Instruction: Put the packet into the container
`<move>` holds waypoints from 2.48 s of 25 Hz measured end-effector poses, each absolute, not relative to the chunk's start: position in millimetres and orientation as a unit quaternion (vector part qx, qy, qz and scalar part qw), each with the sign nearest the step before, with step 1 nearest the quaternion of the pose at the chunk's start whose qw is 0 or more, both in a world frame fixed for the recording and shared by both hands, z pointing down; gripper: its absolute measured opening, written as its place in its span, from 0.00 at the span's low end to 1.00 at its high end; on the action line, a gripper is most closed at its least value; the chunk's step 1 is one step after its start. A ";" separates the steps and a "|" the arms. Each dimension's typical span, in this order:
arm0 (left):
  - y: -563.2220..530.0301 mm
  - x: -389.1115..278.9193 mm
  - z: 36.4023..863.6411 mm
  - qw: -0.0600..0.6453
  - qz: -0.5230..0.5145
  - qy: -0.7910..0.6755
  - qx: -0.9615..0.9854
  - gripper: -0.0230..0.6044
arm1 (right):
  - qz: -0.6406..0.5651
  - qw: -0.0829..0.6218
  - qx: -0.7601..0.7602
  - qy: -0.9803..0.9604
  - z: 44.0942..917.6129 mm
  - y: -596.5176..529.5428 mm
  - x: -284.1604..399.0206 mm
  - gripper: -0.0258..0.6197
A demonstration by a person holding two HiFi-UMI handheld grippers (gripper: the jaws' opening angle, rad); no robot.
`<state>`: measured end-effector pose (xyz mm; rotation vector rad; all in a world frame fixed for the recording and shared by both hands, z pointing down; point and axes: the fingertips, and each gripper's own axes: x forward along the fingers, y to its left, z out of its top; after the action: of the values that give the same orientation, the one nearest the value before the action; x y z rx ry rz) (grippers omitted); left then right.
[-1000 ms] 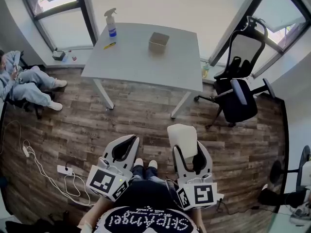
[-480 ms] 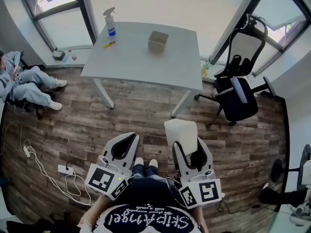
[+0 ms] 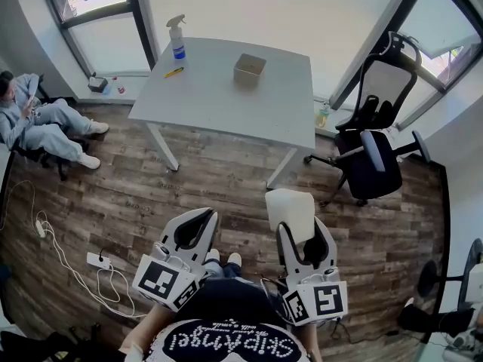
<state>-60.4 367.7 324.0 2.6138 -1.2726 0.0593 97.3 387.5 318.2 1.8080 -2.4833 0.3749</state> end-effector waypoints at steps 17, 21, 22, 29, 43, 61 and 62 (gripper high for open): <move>355.3 -59.5 308.1 0.097 -0.011 -0.441 0.892 0.05 | 0.106 0.022 0.590 -0.800 313.2 377.6 106.1 0.44; 341.5 -71.7 306.9 0.100 -0.011 -0.436 0.894 0.05 | 0.107 0.019 0.595 -0.797 310.5 360.8 93.7 0.44; 337.4 -75.4 306.4 0.101 -0.009 -0.433 0.895 0.05 | 0.107 0.019 0.595 -0.797 308.8 356.2 88.8 0.44; 309.8 -90.4 300.5 0.098 -0.005 -0.416 0.904 0.05 | 0.108 0.018 0.606 -0.788 304.4 331.1 70.3 0.44; 291.2 -102.9 305.5 0.100 0.005 -0.388 0.916 0.05 | 0.115 0.011 0.620 -0.776 312.1 316.5 47.5 0.44; 272.3 -91.7 316.9 0.117 0.015 -0.379 0.918 0.05 | 0.110 0.030 0.612 -0.782 318.1 293.2 42.7 0.44; 268.2 -91.0 317.9 0.118 0.016 -0.382 0.917 0.05 | 0.113 0.030 0.611 -0.783 319.2 289.0 43.9 0.44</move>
<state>-91.0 268.2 317.9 2.6808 -1.1163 0.0469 43.9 289.0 319.2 1.8838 -2.4141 0.3484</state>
